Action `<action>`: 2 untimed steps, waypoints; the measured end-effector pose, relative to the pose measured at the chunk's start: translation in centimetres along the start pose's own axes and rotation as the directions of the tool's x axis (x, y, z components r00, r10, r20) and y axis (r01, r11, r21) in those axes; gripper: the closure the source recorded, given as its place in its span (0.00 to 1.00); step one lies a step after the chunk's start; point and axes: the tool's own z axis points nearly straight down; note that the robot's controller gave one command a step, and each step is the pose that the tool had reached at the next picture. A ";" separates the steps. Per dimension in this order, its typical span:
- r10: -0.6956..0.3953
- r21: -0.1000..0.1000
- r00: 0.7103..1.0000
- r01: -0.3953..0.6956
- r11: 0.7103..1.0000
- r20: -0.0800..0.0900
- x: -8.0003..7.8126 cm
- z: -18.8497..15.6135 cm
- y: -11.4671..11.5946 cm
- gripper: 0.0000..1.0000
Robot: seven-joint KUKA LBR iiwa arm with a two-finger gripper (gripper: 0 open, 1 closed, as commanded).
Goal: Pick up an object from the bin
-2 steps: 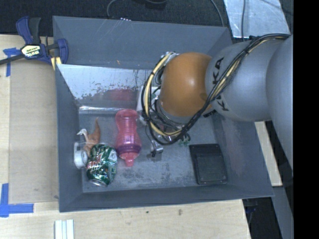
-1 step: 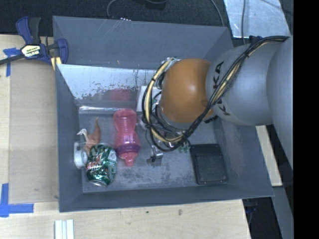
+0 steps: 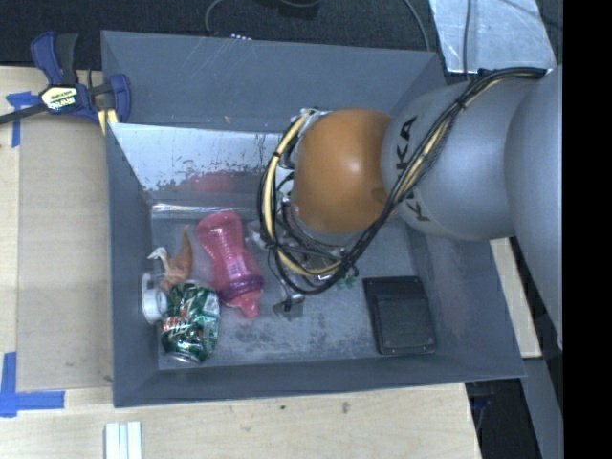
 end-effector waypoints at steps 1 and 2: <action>0.189 -0.004 0.982 -0.189 0.982 0.004 -1.4 0.4 0.2 0.00; 0.356 0.000 0.934 -0.356 0.934 0.001 -0.9 0.7 0.8 0.00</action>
Offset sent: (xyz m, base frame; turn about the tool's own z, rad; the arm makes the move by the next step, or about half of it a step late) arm -0.0307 0.0492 -0.0168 -0.3473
